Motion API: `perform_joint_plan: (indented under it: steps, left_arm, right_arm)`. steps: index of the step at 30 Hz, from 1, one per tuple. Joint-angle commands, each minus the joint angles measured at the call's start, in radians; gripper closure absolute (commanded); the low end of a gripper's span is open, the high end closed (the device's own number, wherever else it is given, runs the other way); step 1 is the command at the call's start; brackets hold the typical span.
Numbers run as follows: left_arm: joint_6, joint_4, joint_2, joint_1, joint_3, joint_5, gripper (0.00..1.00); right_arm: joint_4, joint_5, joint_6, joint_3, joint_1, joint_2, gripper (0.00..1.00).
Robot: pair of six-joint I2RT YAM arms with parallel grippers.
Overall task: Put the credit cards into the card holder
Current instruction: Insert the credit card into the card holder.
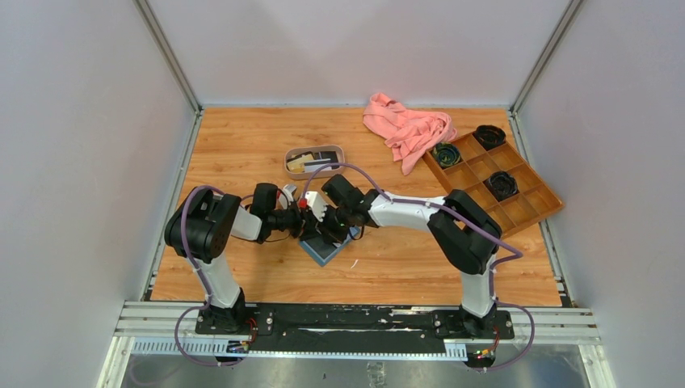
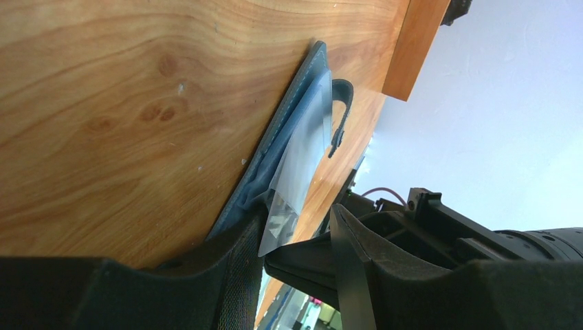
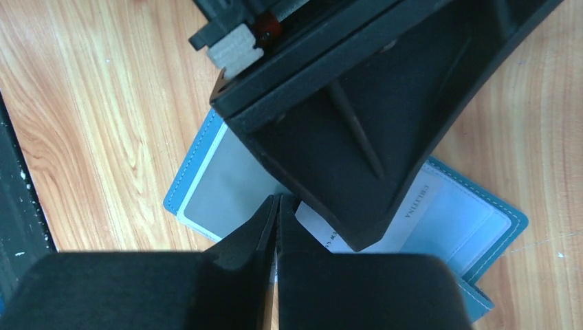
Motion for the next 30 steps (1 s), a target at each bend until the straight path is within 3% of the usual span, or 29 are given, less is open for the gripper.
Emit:
perform_joint_plan:
  steps: [1, 12, 22, 26, 30]
  left_arm:
    - [0.069, -0.083, 0.041, -0.005, -0.035, -0.099, 0.53]
    - [0.075, -0.083, 0.054, -0.005, -0.035, -0.096, 0.53]
    - [0.078, -0.082, 0.066, -0.004, -0.032, -0.096, 0.52]
    - [0.074, -0.082, 0.049, -0.004, -0.029, -0.092, 0.52]
    - [0.058, -0.082, -0.005, -0.004, -0.027, -0.087, 0.51]
  right_arm:
    - [0.004, 0.059, 0.030, 0.003, 0.023, 0.030, 0.97]
    - [-0.004, 0.329, 0.015, 0.012, 0.023, 0.015, 0.97]
    - [-0.007, 0.456, -0.007, 0.015, 0.008, 0.015, 0.98]
    - [-0.016, 0.431, -0.017, 0.015, -0.009, -0.009, 0.98]
    - [-0.064, 0.220, -0.067, 0.018, -0.034, -0.081, 0.88]
